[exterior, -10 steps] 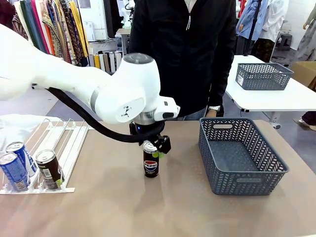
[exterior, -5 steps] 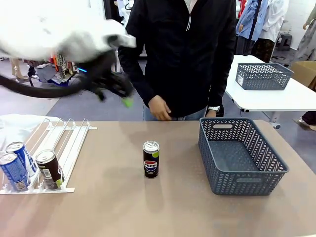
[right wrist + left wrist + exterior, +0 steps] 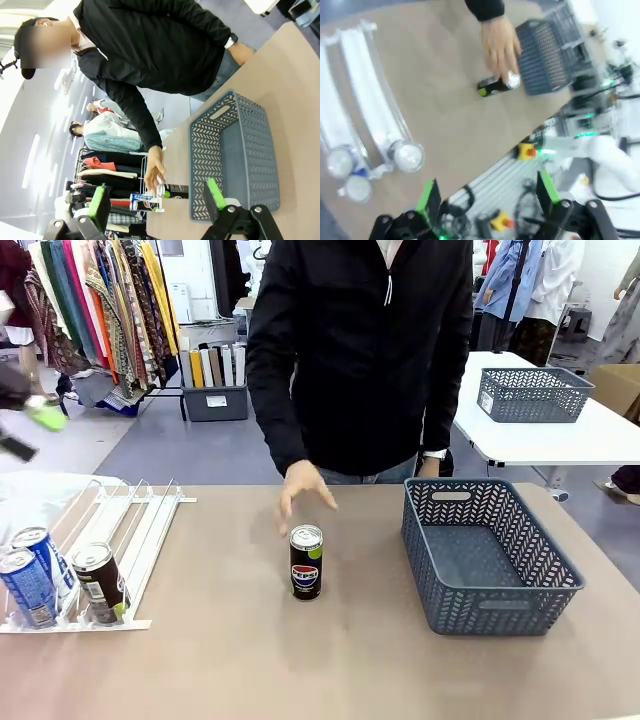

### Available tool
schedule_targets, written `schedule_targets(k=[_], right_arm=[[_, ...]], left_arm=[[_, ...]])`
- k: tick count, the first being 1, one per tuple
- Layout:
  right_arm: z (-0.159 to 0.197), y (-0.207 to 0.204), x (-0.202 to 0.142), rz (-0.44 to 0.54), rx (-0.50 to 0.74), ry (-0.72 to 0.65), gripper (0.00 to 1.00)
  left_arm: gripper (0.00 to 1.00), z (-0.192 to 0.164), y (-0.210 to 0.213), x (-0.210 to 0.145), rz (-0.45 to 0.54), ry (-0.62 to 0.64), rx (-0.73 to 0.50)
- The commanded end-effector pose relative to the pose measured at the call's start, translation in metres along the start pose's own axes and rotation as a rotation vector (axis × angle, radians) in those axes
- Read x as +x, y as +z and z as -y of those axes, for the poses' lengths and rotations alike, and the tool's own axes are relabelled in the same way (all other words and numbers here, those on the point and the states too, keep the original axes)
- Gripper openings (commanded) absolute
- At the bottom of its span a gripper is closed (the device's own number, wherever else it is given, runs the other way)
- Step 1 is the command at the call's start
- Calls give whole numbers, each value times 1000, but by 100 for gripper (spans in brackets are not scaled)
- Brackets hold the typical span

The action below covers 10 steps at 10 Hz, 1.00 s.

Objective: Retrieve and store the cans from the dispenser.
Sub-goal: Pick up one can from the Automatic Can Dispenser and place it in the middle of the table, then pick up the last remaining can from one row of the Automatic Can Dispenser and place it in the middle of the table.

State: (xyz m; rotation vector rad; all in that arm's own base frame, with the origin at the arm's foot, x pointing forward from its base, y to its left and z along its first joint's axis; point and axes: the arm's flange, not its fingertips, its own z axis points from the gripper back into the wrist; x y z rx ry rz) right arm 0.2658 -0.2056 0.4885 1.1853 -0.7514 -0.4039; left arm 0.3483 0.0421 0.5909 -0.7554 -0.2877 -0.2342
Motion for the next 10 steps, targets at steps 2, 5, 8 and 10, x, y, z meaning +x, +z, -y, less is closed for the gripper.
schedule_targets(k=[2, 5, 8, 10], right_arm=[[-1, -2, 3, 16, 24, 24, 100], [-1, -2, 3, 16, 24, 24, 100], [-1, -2, 3, 16, 24, 24, 100], [-1, -2, 3, 16, 24, 24, 100]], left_arm=[[100, -90, 34, -57, 191, 155, -304], [100, -104, 48, -71, 186, 187, -275], [100, -104, 48, -71, 186, 187, -275], [100, -104, 48, -71, 186, 187, -275]])
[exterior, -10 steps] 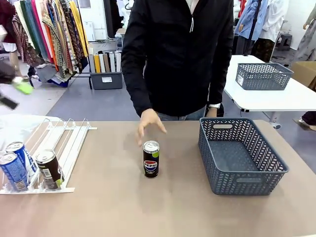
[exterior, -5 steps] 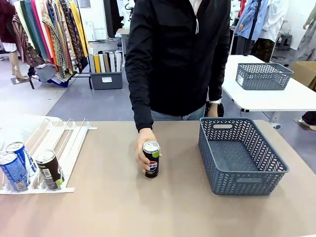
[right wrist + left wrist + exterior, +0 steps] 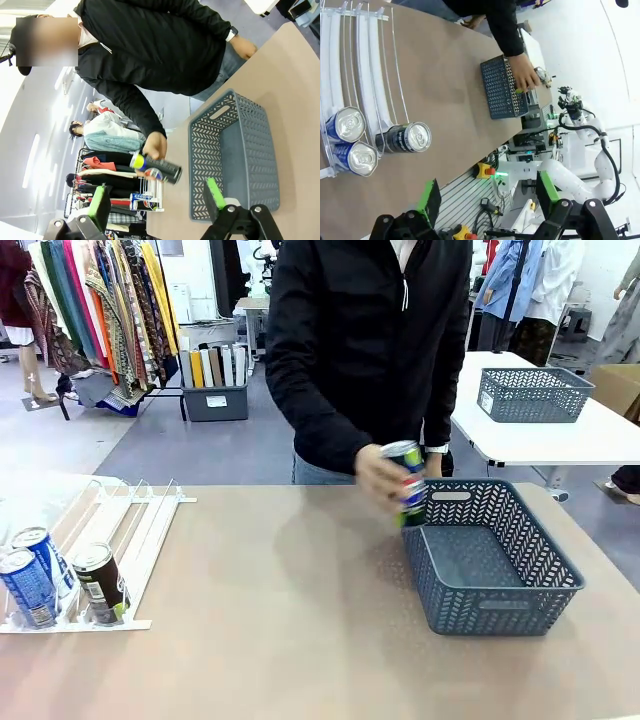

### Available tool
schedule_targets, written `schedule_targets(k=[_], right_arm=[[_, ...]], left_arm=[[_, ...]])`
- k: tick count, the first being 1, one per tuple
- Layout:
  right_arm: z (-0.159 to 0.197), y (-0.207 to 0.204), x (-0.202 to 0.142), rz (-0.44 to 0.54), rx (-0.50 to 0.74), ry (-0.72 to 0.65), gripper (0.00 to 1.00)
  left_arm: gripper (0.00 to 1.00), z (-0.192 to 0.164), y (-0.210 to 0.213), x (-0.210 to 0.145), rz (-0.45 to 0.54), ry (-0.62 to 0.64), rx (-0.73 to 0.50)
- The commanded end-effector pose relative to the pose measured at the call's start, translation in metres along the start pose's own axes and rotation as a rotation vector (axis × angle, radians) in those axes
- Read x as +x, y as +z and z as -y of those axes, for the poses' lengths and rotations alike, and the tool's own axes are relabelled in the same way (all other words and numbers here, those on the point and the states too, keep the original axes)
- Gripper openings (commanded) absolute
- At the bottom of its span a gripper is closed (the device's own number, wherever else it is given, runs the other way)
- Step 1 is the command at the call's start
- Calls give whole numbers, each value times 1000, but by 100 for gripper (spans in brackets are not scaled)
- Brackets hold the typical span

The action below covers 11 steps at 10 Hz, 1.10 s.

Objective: Retrieve and store the cans from the dispenser.
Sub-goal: Pick up the last remaining can from one row of the Automatic Can Dispenser and place it in the middle of the table.

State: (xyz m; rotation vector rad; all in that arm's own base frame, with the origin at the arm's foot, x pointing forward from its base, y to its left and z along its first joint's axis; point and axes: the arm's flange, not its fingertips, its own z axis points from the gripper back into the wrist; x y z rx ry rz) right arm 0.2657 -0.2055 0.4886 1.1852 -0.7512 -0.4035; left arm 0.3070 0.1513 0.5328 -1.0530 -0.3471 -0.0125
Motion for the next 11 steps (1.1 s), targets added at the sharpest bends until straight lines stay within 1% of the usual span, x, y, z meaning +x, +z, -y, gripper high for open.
schedule_targets(k=[1, 4, 5, 6, 7, 8, 9, 11], right_arm=[[-1, -2, 3, 16, 24, 23, 100], [-1, -2, 3, 16, 24, 23, 100], [-1, -2, 3, 16, 24, 23, 100], [-1, -2, 3, 16, 24, 23, 100], [-1, -2, 3, 16, 24, 23, 100], [-1, -2, 3, 16, 24, 23, 100], [-1, -2, 3, 16, 24, 23, 100], [-1, -2, 3, 16, 24, 23, 100]], left_arm=[[100, -2, 5, 0, 8, -15, -23], [100, -2, 5, 0, 8, -15, -23], [100, -1, 4, -2, 6, 6, -1], [100, 3, 1, -1, -56, -44, 45], [100, 19, -10, -1, -109, -86, 128], [100, 32, -26, 0, -138, -131, 185], [100, 42, -52, 2, -153, -166, 317], [100, 48, -90, -1, -229, -209, 544]])
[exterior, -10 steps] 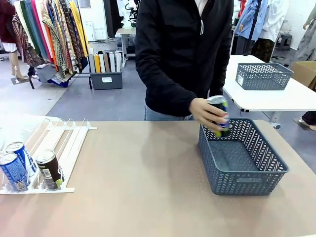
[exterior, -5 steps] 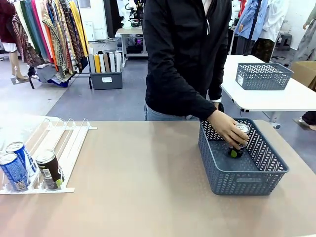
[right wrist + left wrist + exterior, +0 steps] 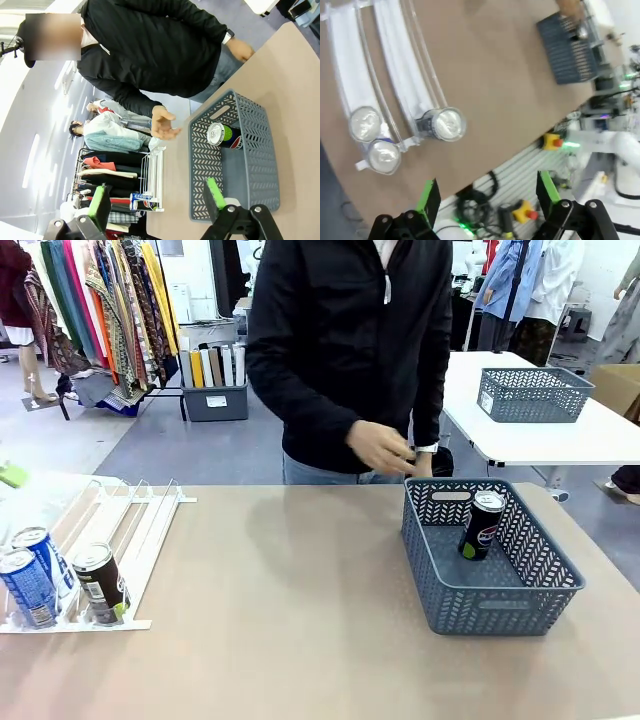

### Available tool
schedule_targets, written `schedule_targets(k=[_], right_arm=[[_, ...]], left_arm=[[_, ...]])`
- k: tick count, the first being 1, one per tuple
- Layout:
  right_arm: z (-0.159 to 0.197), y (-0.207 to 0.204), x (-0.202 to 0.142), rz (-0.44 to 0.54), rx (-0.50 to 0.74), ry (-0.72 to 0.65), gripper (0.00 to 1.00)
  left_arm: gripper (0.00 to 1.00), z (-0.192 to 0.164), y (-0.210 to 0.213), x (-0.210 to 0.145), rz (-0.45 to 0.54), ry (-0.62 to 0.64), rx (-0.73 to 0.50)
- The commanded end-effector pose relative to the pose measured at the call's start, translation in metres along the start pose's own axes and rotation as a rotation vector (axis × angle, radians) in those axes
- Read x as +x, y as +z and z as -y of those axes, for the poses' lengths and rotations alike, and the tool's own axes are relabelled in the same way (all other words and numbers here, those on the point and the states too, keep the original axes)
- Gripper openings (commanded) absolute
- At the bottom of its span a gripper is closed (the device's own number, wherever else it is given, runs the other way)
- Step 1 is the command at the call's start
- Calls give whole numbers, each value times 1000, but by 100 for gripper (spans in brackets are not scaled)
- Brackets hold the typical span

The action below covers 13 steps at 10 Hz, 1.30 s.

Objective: Retrieve and store the cans from the dispenser.
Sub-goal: Pick up the last remaining can from one row of the Automatic Can Dispenser and place it in the middle of the table.

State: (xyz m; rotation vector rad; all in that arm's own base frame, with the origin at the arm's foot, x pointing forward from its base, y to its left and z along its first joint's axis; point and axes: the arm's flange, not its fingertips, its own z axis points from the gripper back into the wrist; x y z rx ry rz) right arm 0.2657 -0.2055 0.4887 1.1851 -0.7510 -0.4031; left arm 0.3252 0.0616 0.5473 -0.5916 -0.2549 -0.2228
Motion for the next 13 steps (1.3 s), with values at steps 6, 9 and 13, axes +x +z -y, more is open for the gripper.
schedule_targets(k=[6, 9, 13], right_arm=[[-1, -2, 3, 16, 24, 23, 100], [-1, -2, 3, 16, 24, 23, 100], [-1, -2, 3, 16, 24, 23, 100]], left_arm=[[100, 25, -126, -10, -62, -54, 260], [100, 16, -140, -6, -36, 10, 431], [100, 9, -165, -5, -125, 13, 396]])
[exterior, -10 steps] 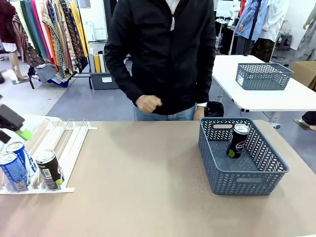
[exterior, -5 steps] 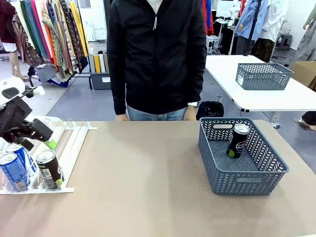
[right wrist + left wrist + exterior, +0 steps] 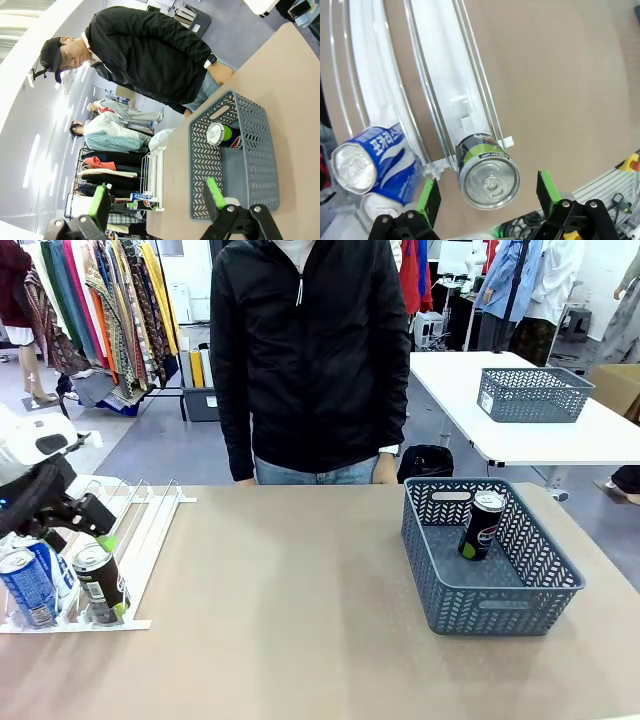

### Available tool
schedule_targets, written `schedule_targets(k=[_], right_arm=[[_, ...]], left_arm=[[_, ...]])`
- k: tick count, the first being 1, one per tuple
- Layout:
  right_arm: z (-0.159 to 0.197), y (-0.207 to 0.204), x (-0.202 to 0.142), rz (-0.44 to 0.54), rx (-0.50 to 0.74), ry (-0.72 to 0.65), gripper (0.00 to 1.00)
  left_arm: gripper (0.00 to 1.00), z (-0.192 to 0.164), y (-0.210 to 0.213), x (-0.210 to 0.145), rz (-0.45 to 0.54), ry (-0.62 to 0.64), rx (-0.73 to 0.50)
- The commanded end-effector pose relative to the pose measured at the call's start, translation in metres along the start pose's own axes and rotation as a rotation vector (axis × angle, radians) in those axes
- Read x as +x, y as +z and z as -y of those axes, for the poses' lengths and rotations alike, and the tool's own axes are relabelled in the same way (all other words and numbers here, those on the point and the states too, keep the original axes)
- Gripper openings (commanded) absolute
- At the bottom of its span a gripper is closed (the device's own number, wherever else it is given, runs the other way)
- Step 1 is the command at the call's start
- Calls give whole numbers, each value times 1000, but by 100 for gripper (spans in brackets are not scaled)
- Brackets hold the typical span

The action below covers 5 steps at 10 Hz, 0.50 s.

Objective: Retrieve and store the cans from the dispenser.
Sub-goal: Pick up the last remaining can from one row of the Automatic Can Dispenser and place it in the middle of the table.

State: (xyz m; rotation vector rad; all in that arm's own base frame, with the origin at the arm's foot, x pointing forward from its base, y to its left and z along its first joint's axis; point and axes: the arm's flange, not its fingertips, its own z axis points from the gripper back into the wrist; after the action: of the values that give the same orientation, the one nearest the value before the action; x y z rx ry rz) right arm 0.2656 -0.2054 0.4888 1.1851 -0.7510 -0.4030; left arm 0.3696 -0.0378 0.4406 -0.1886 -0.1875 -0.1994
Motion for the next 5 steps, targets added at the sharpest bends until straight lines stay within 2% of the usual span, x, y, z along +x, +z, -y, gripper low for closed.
schedule_targets(k=[1, 5], right_arm=[[-1, -2, 3, 17, 24, 23, 100], [-1, -2, 3, 17, 24, 23, 100]], left_arm=[[100, 2, -23, -27, -36, 17, 6], [100, 9, -46, -27, -90, -19, 39]])
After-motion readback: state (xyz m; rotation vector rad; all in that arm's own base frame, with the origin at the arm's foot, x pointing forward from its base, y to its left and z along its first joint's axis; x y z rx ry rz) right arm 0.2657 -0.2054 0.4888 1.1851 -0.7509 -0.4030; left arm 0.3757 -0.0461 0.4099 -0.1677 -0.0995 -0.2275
